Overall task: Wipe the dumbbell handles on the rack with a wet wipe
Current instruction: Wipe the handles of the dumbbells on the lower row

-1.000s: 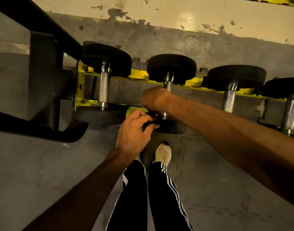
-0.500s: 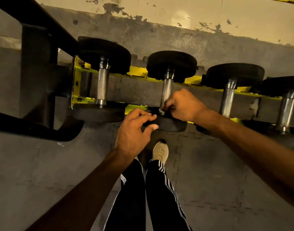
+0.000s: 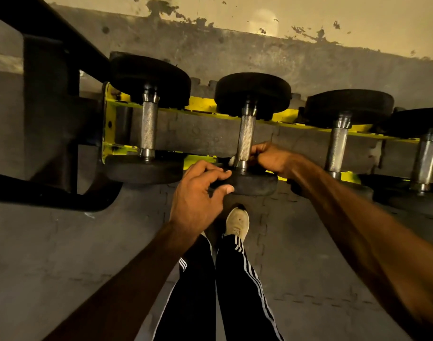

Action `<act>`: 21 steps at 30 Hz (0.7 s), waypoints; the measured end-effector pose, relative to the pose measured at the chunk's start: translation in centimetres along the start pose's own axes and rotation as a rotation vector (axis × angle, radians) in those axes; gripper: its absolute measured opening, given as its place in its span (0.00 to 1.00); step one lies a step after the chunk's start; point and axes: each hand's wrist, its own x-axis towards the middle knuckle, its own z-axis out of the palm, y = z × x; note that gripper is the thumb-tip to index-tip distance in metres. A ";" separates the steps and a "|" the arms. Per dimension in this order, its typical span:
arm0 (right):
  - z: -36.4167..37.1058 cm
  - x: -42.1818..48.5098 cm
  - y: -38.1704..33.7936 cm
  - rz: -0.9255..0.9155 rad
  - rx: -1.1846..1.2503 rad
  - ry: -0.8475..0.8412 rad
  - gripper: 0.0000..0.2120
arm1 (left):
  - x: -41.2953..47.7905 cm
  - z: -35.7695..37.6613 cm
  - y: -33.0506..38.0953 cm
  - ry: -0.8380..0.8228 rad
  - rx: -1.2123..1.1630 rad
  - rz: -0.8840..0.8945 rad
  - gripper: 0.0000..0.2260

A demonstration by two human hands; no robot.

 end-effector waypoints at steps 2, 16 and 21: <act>-0.6 -0.5 0.2 -0.001 0.005 -0.011 0.14 | 0.2 -0.1 0.0 -0.016 -0.009 0.001 0.14; 0.8 -3.9 -2.8 -0.711 -0.531 0.425 0.06 | 0.5 -0.2 -0.5 -0.025 -0.025 0.007 0.13; 1.8 -3.2 -3.4 -0.644 -0.583 0.673 0.05 | 1.0 -0.5 -0.6 -0.048 -0.034 0.009 0.13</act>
